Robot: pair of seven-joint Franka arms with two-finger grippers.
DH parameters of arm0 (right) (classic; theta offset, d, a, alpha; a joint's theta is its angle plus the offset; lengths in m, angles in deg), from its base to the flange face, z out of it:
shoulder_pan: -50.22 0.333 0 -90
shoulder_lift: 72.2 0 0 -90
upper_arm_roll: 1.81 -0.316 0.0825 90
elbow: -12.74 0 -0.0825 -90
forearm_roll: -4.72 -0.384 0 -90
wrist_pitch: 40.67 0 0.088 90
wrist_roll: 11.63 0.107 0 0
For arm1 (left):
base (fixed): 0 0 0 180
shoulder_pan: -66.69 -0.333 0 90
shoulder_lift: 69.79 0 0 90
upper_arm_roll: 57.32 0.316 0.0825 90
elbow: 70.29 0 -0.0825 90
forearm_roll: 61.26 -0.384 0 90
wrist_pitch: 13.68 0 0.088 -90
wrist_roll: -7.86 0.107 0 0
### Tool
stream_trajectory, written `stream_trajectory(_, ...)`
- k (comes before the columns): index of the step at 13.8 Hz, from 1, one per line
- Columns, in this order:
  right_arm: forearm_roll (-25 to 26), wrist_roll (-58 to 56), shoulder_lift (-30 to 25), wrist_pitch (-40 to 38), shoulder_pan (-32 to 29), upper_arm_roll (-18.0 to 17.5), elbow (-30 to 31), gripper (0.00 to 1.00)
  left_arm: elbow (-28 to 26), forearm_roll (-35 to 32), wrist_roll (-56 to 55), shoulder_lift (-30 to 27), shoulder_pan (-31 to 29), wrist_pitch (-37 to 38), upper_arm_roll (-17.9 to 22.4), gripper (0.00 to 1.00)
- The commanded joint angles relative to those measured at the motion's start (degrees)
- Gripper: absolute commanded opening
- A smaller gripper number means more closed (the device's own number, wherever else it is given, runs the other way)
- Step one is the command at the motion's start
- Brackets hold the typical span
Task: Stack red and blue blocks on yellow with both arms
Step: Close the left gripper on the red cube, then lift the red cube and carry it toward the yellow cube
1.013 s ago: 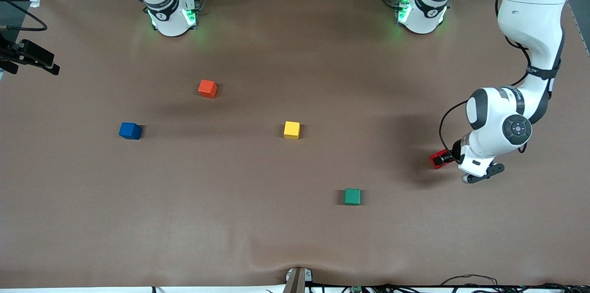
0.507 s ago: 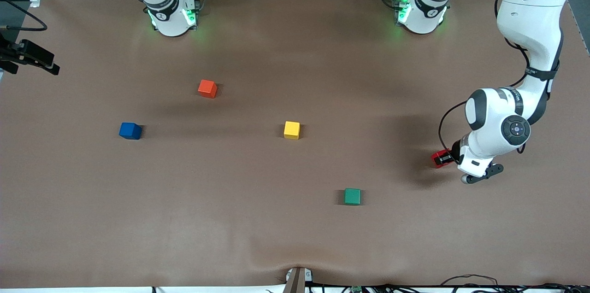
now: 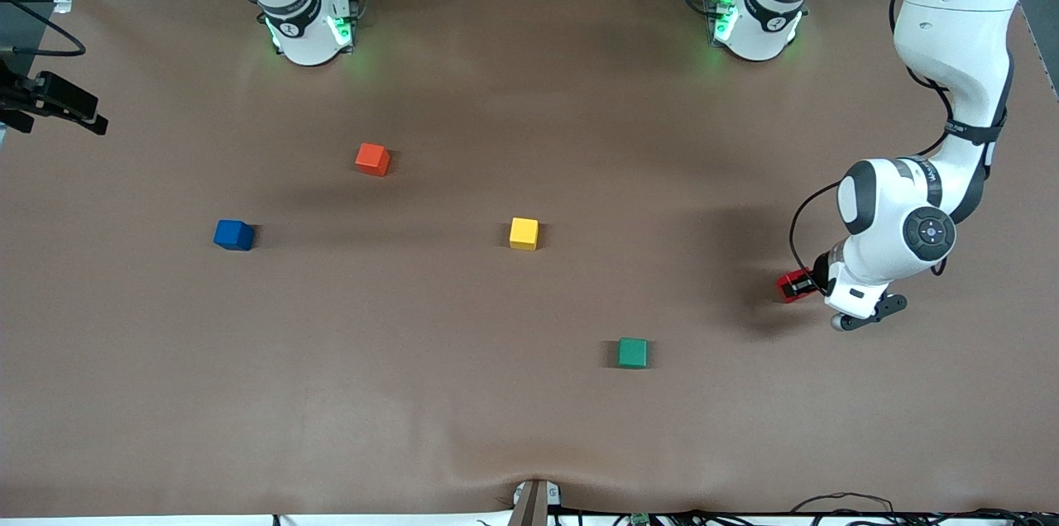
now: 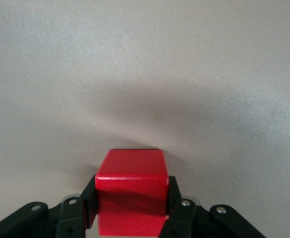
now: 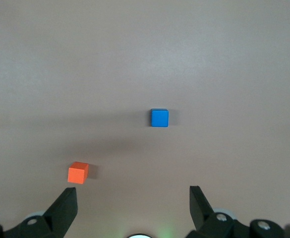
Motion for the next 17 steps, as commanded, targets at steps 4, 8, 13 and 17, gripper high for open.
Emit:
stream_trajectory(4,-0.86,0.61,-1.37,-0.04,-0.48,-0.15,1.29,1.0,-0.34,0.57,0.82,-3.73,-0.32,3.16,-0.33,0.0)
stream_trajectory(8,-0.86,0.61,-1.37,-0.04,-0.48,-0.15,1.29,1.0,0.19,0.57,0.65,-5.93,-0.15,6.15,-0.6,0.0)
stream_trajectory(13,-0.86,0.61,-1.37,-0.12,-0.48,-0.15,1.29,1.0,2.82,0.48,0.3,-6.99,0.12,11.41,-0.68,0.0)
stream_trajectory(17,-0.86,0.61,-1.37,-0.12,-0.48,-0.15,1.29,1.0,5.98,0.57,-0.14,-7.86,0.2,16.26,-1.65,0.0)
